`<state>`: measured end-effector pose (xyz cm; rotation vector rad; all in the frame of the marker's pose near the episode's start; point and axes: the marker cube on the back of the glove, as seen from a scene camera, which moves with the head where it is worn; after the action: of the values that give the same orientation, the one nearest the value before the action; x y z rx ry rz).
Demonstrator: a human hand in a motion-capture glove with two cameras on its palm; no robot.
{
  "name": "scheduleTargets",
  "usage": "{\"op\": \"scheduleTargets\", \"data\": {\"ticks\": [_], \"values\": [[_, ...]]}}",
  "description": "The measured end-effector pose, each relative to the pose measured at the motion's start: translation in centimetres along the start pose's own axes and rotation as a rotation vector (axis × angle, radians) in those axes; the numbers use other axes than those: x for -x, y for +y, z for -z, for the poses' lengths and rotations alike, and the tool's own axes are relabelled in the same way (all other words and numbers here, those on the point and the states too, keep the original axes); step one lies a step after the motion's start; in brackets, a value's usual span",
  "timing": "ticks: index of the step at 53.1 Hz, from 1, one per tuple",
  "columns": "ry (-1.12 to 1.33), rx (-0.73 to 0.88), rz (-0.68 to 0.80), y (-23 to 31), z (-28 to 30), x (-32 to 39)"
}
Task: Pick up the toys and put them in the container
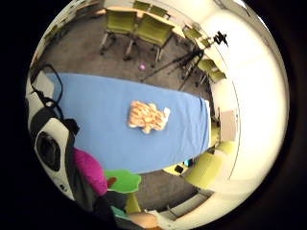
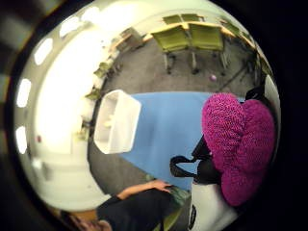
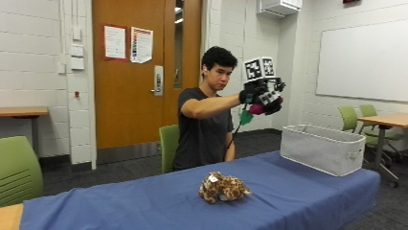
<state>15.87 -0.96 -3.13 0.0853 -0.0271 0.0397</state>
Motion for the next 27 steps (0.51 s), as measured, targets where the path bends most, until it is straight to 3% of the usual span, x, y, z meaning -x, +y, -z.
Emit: {"op": "scheduleTargets", "data": {"ticks": [10,17,20,24,27], "values": [[-0.031,-0.022,0.313,-6.2,1.4,20.6],[-0.044,-0.008,0.297,-7.8,0.2,29.9],[-0.139,0.014,0.337,-8.6,-0.2,30.6],[-0.055,-0.005,0.557,-10.2,-2.2,26.3],[-0.053,-0.004,0.577,-10.3,-2.9,27.7]]}}
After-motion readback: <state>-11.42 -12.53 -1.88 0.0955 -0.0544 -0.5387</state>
